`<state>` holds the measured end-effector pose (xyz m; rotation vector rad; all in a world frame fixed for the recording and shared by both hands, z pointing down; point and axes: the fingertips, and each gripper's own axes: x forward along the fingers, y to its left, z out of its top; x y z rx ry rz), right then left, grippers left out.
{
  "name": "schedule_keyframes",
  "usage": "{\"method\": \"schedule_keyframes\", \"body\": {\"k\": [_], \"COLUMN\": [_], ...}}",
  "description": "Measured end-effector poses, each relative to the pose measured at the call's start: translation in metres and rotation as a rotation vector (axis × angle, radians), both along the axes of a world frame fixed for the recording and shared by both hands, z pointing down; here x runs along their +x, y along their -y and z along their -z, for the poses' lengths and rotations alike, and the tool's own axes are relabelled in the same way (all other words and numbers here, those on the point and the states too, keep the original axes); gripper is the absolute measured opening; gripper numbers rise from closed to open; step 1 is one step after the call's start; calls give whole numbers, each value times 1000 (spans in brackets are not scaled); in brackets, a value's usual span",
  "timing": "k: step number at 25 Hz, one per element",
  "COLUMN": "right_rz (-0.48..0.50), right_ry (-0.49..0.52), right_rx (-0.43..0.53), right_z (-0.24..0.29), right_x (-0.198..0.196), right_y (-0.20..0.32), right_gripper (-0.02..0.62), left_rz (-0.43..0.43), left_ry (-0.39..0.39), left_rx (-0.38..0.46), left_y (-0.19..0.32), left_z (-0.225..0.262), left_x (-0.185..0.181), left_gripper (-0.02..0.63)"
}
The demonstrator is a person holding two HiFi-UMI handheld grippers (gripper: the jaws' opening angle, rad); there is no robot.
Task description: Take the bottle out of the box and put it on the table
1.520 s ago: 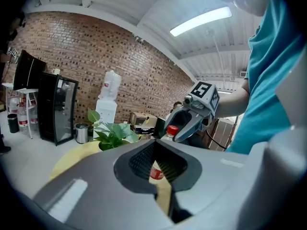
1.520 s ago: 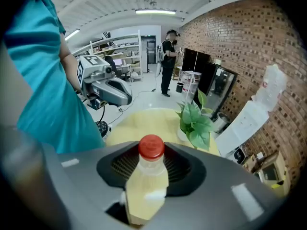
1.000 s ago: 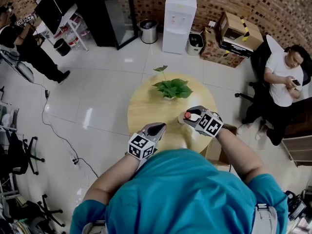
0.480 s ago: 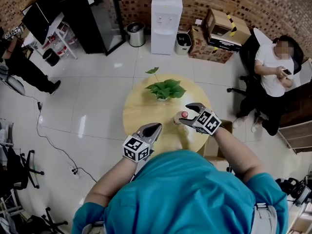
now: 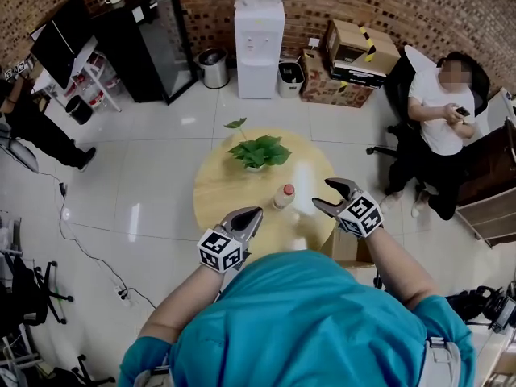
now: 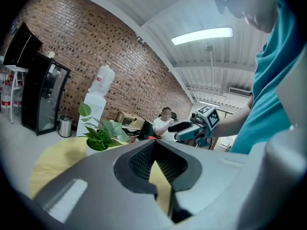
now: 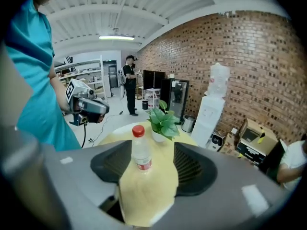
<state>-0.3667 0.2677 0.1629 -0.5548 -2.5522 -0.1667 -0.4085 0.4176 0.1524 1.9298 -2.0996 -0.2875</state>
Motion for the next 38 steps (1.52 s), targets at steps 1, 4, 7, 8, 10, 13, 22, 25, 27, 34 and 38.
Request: {"method": "schedule_keyframes", "body": {"k": [1,4,7,8,10,13,22,25,27,34,38], "right_rz": [-9,-29,-37,-35,-15,35,89,95,116,117,71], "right_ry": [8,38,64,70,78,79,87,90,107,154,165], "right_rx": [-17,-51,-73,-82,-98,-109,-173,-216,-214,-166,-158], "right_z": [2,6,14,15,13,3,-30,-54,-67,-82,-72], "right_x": [11,46,82,95,121,165,240,269,292,351,370], "right_y": [6,23,42,50,64,87,125,118,109,48,-31], "right_gripper": [258,173,83,76,64,59,58,58,58,58,58], "left_rz": [-1,1,11,18,37,71,140,164,187,211,170], "left_ry": [4,21,40,46,59,70,87,112,130,172,194], "left_rx": [-2,-11,-22,-26,-32,-32,-59,-69,-63,-5,17], "left_y": [4,18,34,41,58,85,124,116,105,31,-50], "left_z": [2,11,26,30,36,38,33,17,4,-13,-4], "left_x": [8,35,68,81,110,163,279,312,334,388,402], "left_gripper": [0,0,0,0,0,0,0,0,0,0,0]}}
